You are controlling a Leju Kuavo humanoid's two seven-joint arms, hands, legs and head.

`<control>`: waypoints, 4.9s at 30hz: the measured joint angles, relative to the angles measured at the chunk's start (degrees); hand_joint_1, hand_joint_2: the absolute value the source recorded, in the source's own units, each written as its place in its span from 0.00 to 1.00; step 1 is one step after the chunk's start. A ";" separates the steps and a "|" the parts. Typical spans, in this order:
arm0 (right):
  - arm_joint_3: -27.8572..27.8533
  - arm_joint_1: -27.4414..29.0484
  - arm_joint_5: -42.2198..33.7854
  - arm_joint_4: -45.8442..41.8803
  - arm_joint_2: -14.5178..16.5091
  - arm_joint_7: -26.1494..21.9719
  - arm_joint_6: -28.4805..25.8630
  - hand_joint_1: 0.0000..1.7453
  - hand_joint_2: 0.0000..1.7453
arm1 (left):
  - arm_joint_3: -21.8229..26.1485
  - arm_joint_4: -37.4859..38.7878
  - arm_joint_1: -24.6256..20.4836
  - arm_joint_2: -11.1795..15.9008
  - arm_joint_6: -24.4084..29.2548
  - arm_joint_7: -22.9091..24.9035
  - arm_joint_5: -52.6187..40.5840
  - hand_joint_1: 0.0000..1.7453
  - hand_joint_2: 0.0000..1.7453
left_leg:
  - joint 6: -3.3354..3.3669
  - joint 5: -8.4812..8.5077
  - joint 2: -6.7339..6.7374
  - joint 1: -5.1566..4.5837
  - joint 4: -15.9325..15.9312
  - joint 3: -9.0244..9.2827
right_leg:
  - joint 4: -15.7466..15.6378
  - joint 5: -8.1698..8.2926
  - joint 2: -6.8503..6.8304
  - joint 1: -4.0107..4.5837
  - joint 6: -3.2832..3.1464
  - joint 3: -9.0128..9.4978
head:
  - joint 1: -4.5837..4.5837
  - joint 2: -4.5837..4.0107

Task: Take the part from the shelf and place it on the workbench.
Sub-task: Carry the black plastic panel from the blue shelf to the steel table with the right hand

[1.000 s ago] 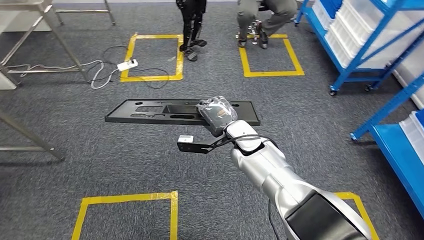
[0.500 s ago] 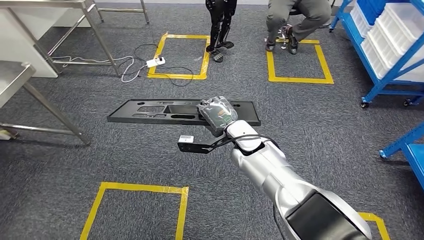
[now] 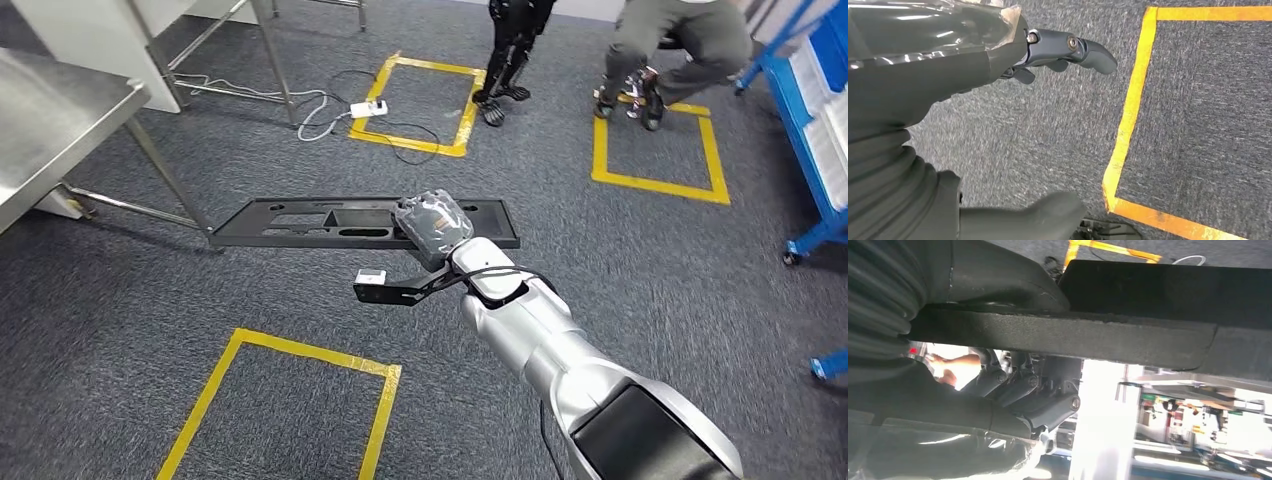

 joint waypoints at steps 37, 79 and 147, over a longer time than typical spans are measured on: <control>-0.13 0.65 1.37 0.03 0.14 -0.47 0.10 0.86 1.00 | 0.33 0.02 0.18 -0.11 0.10 0.27 -0.15 0.00 1.00 | -0.33 -0.37 -4.29 0.02 -0.15 0.74 | -6.00 4.21 2.24 -1.64 2.90 2.40 | -0.19 0.00; -0.72 -0.21 2.58 -0.18 1.00 -0.86 0.16 0.86 1.00 | 1.73 -0.07 0.11 -0.07 -0.57 0.20 -0.14 0.00 1.00 | 1.14 1.70 -0.50 0.21 -7.78 6.06 | -8.19 5.63 0.87 -1.58 2.33 2.46 | -0.38 0.00; -1.18 0.88 3.48 0.03 0.07 -1.72 0.45 0.86 1.00 | 2.64 -0.15 0.37 0.05 -0.09 0.43 -1.03 0.00 1.00 | 0.85 -3.15 -0.94 -1.03 -0.73 4.09 | -0.03 4.90 1.08 -0.67 2.50 -4.01 | -0.55 0.00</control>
